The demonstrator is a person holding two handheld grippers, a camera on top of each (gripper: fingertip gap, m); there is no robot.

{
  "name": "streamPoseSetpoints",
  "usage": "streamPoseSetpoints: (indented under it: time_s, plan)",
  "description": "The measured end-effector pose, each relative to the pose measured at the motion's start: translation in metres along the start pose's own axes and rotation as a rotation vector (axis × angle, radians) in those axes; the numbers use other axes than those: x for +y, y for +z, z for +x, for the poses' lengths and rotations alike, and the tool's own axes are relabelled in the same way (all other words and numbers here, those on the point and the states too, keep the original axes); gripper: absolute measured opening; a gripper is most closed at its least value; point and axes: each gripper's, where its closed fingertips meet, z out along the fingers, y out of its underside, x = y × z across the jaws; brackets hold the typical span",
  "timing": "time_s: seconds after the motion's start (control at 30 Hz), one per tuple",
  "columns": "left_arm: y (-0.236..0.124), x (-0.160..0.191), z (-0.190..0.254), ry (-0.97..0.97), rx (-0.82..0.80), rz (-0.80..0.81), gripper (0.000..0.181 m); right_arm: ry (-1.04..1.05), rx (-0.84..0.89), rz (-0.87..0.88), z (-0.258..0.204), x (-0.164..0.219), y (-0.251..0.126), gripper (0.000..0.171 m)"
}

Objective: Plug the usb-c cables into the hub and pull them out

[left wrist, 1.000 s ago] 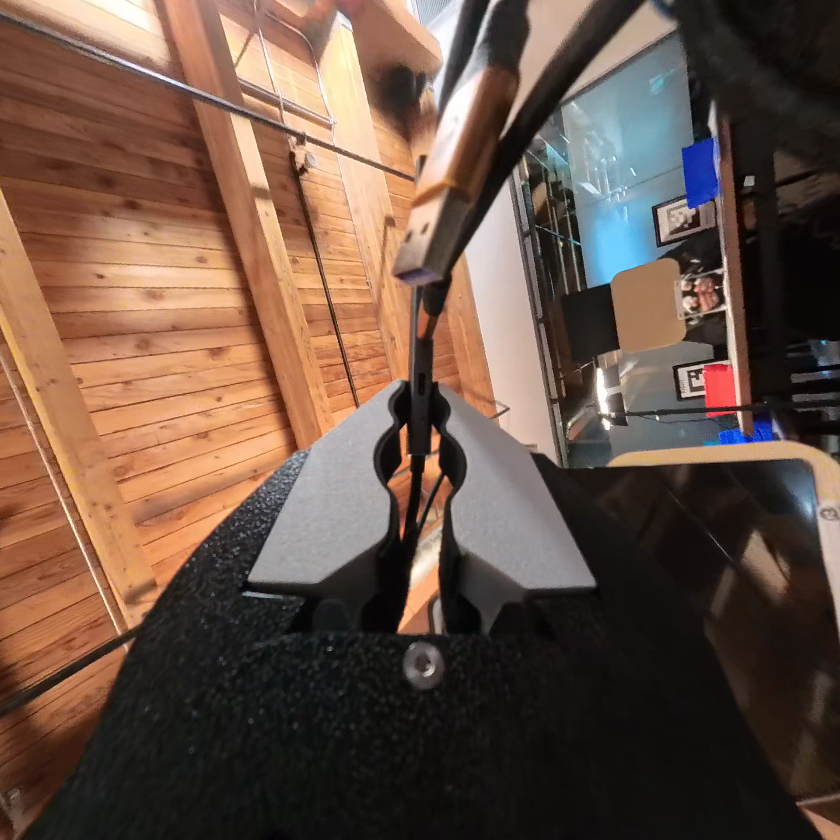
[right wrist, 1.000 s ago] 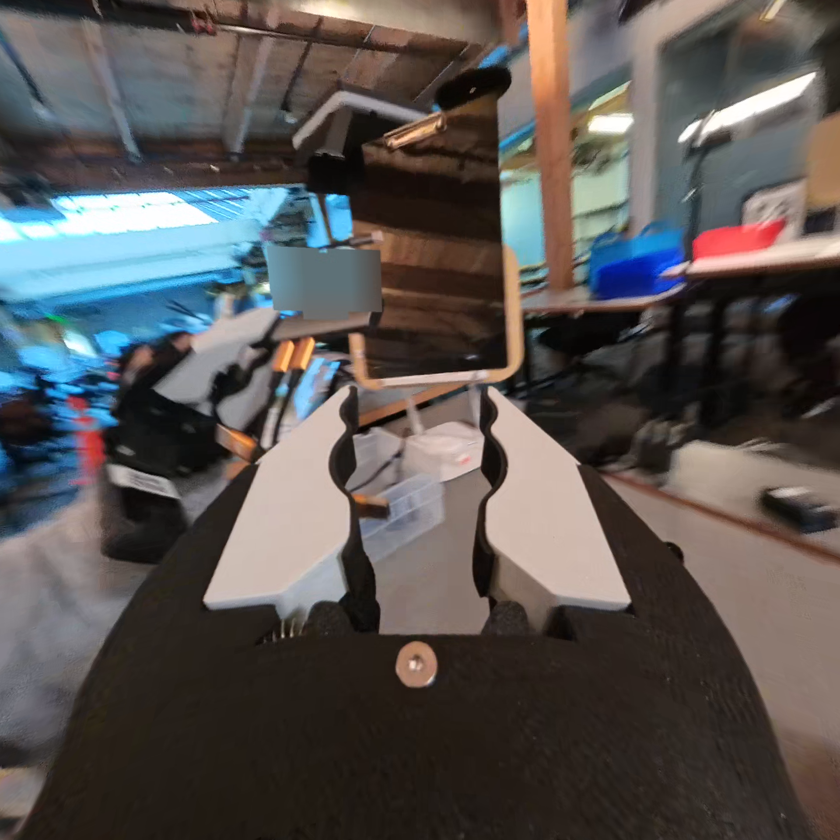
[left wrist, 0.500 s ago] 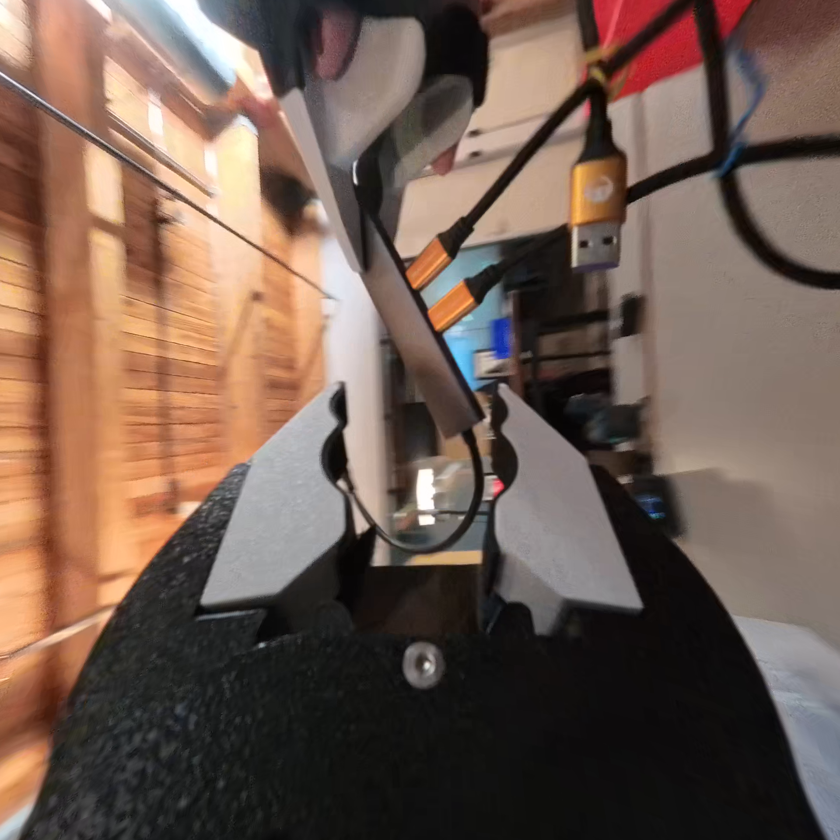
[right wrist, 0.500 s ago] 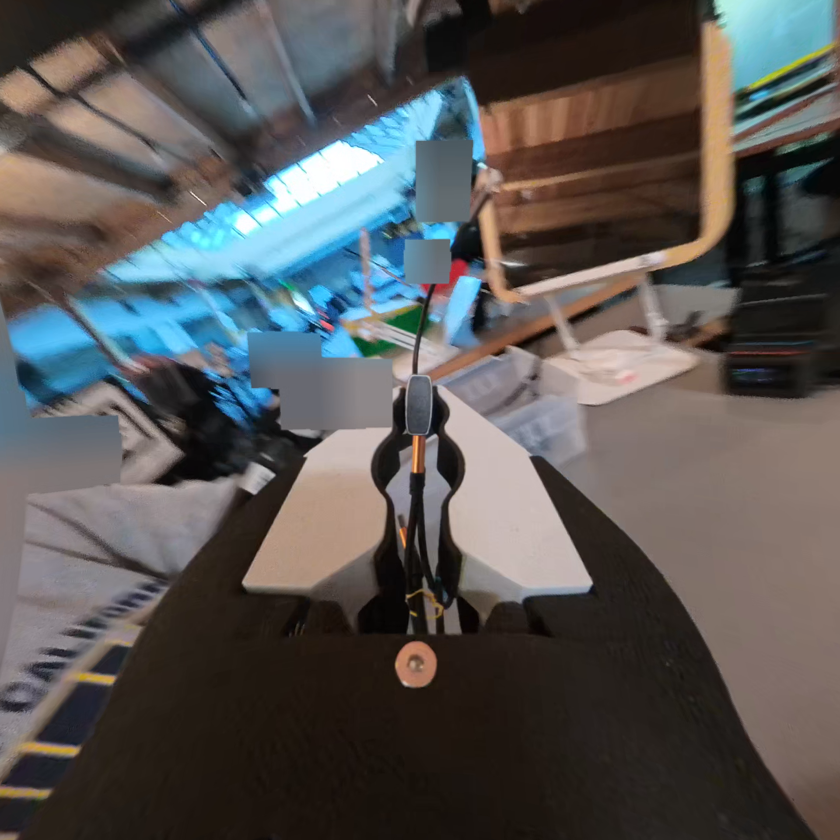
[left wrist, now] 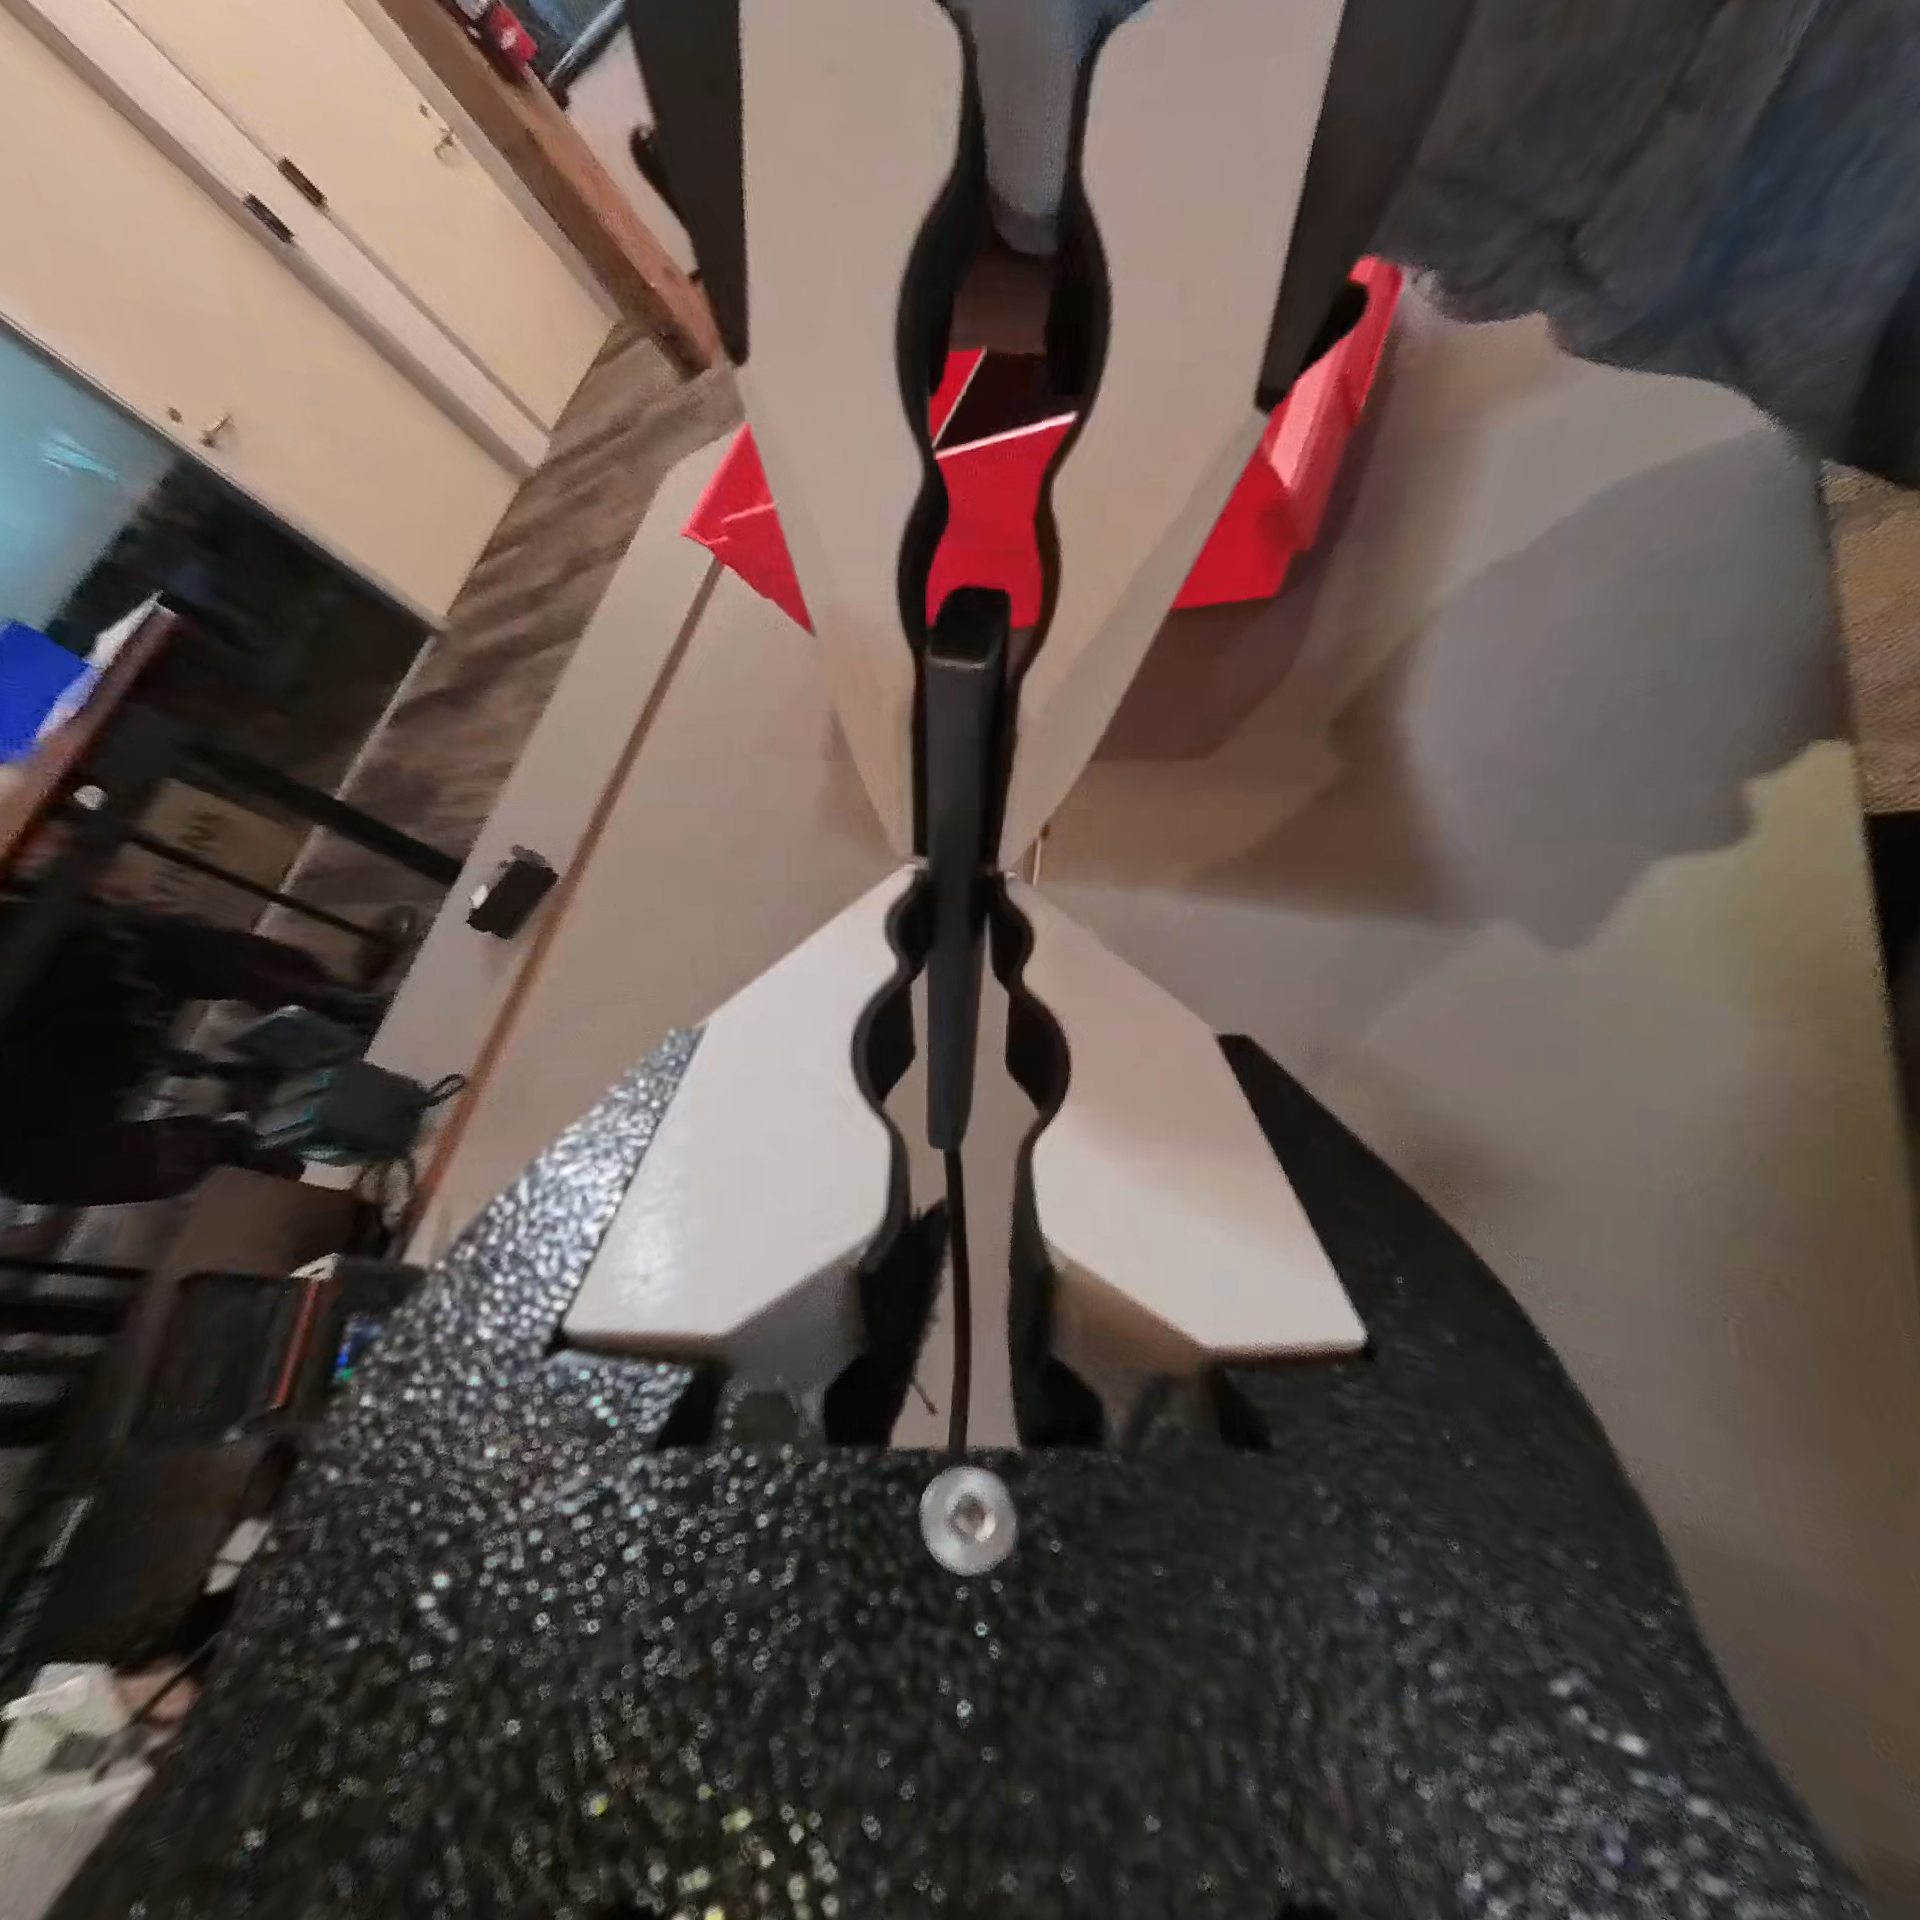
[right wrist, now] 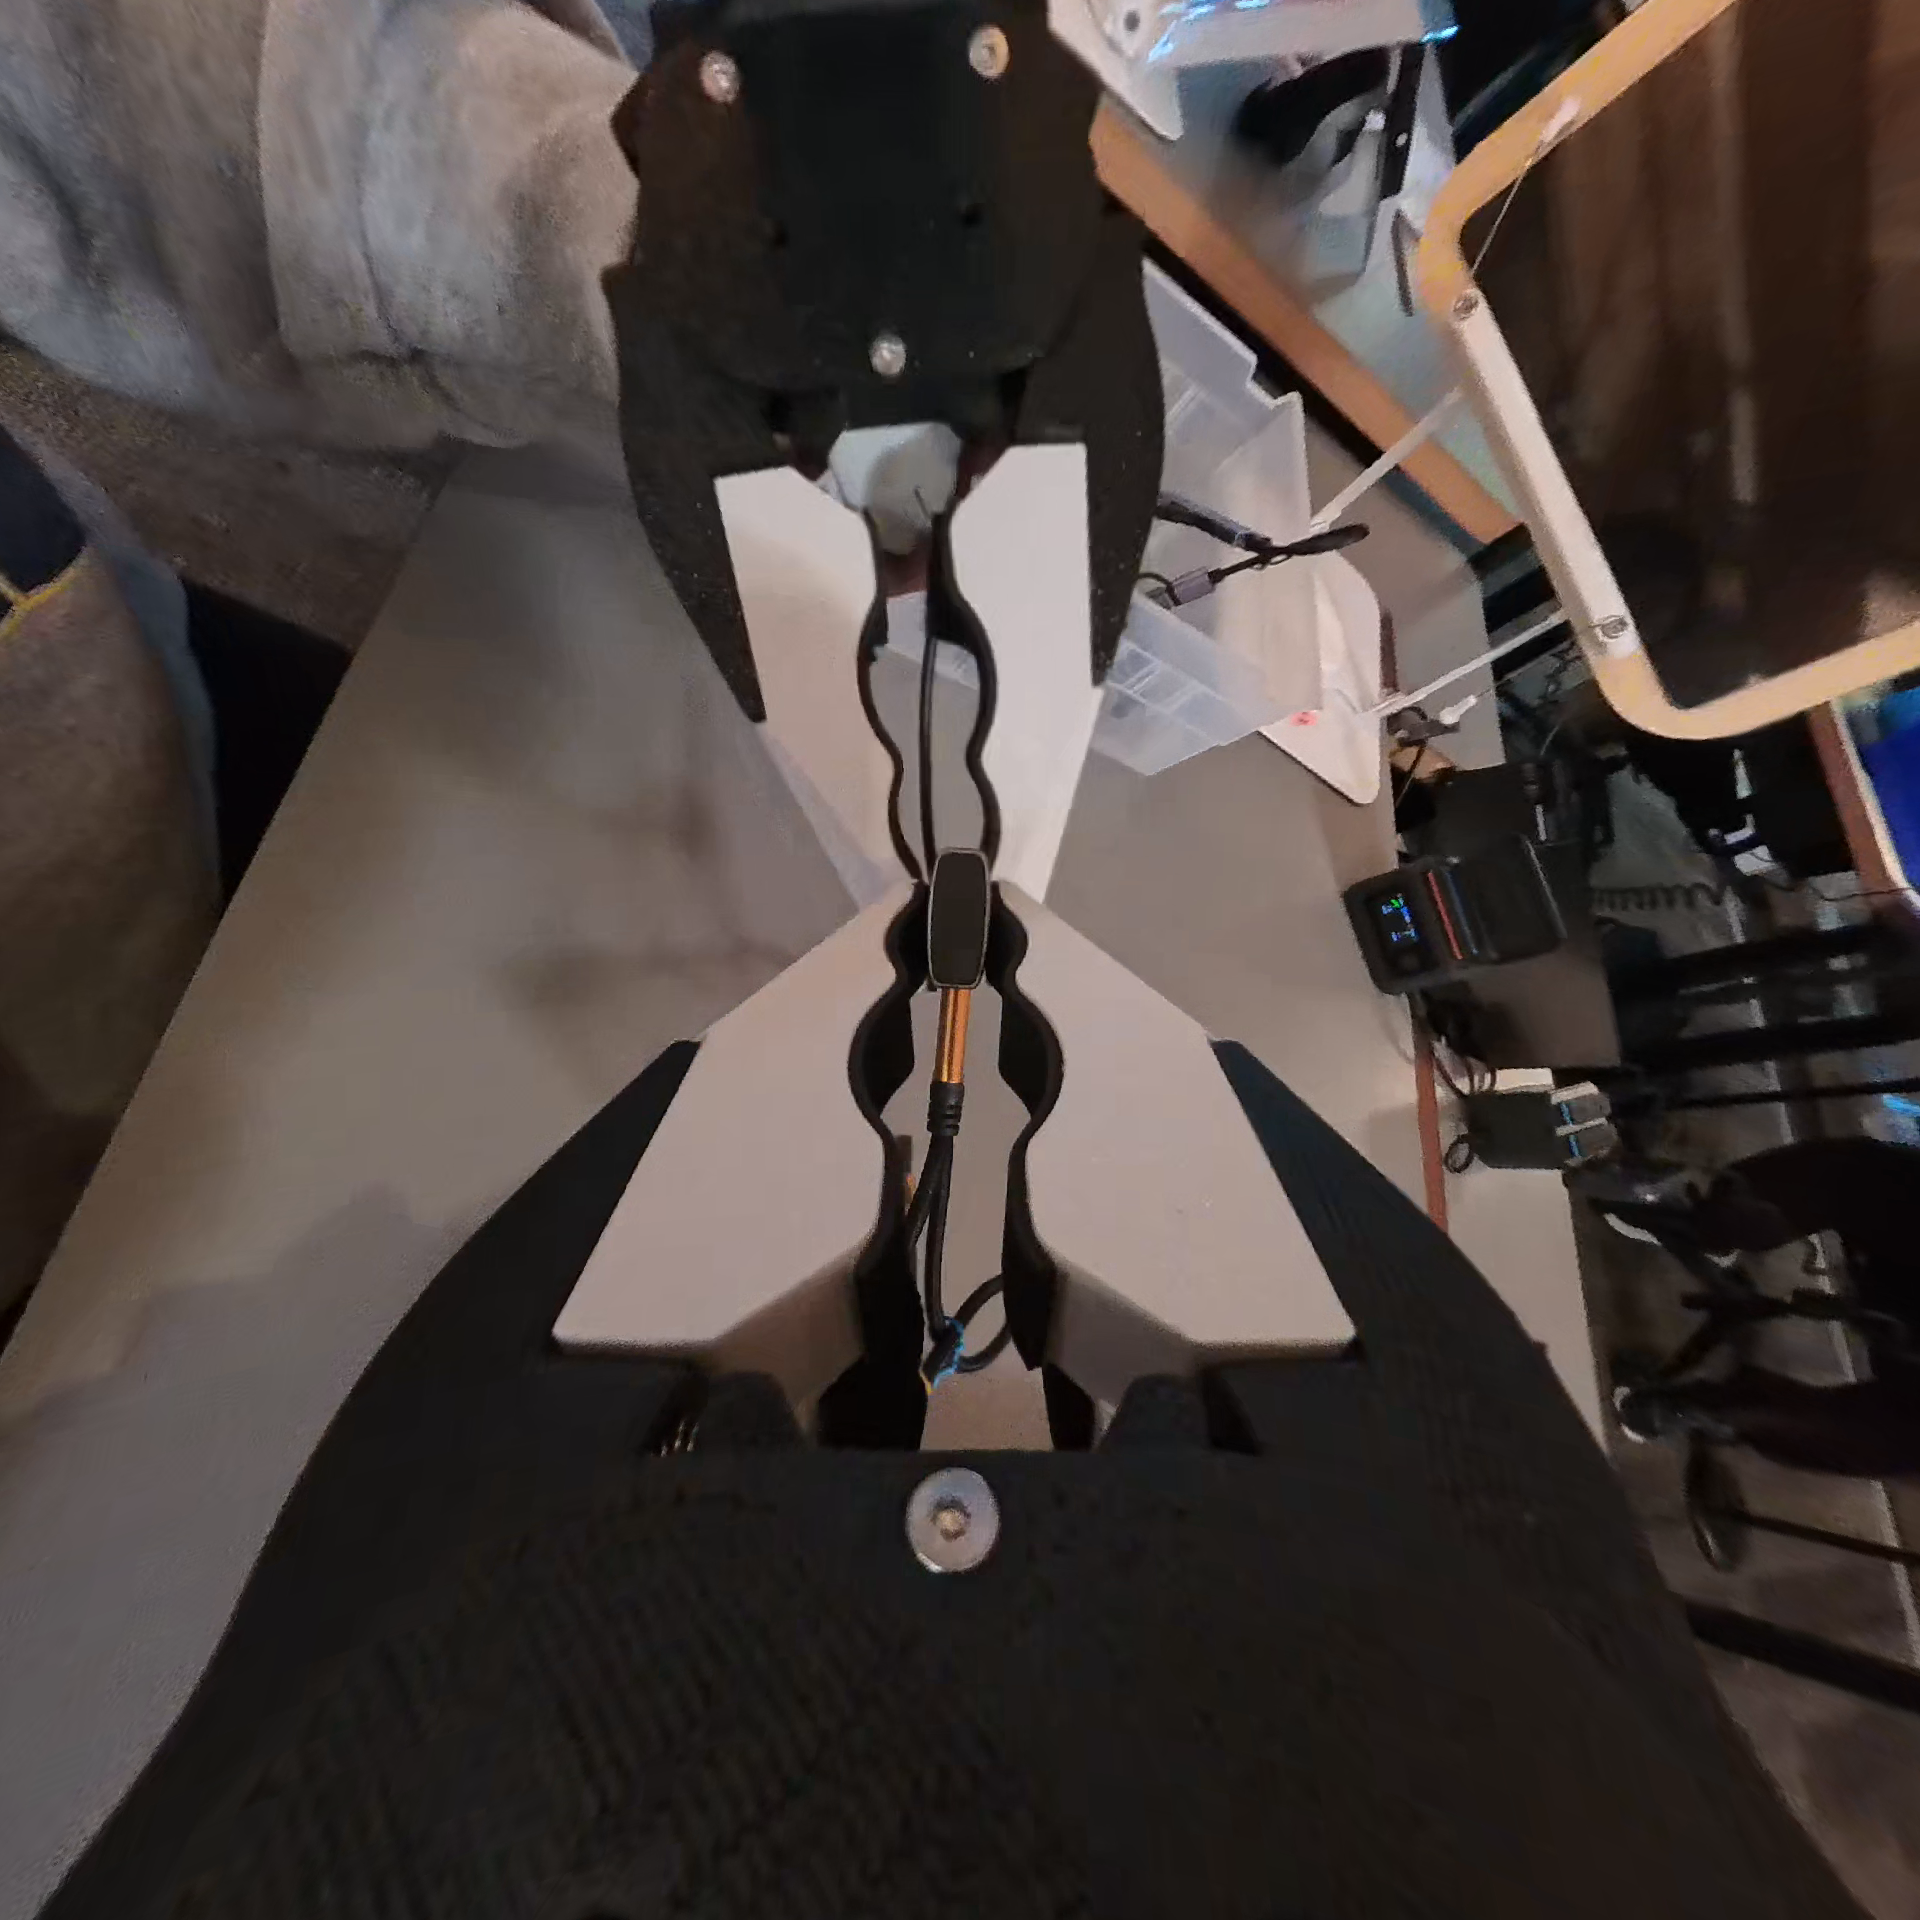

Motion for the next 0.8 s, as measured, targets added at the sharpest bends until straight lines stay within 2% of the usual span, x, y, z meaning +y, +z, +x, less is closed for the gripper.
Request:
streamPoseSetpoints:
  time_s: [0.03, 0.17, 0.3, 0.37, 0.53, 0.7, 0.8]
  plan:
    - [0.0, 0.001, 0.002, -0.01, 0.007, 0.002, 0.008, 0.0, -0.001, -0.006, -0.001, 0.001, 0.0, 0.009]
    - [-0.008, -0.002, -0.001, -0.039, -0.021, 0.058, 0.007, 0.066, 0.07, 0.064, 0.006, -0.002, -0.006, 0.017]
    - [-0.022, -0.013, 0.006, -0.127, 0.045, 0.22, 0.008, 0.24, -0.009, 0.151, 0.008, 0.004, -0.018, 0.022]
    - [-0.027, -0.021, 0.012, -0.163, 0.084, 0.3, 0.007, 0.206, -0.032, 0.147, 0.001, 0.002, -0.015, 0.022]
    - [-0.031, -0.022, 0.012, -0.195, 0.082, 0.353, 0.007, 0.17, -0.105, 0.112, -0.013, -0.004, -0.01, 0.027]
    - [-0.034, -0.025, 0.016, -0.188, 0.093, 0.38, 0.007, 0.148, -0.118, 0.104, -0.017, -0.007, -0.006, 0.006]
    - [-0.038, -0.027, 0.022, -0.179, 0.126, 0.385, 0.007, 0.116, -0.142, 0.117, -0.022, -0.011, -0.008, 0.005]
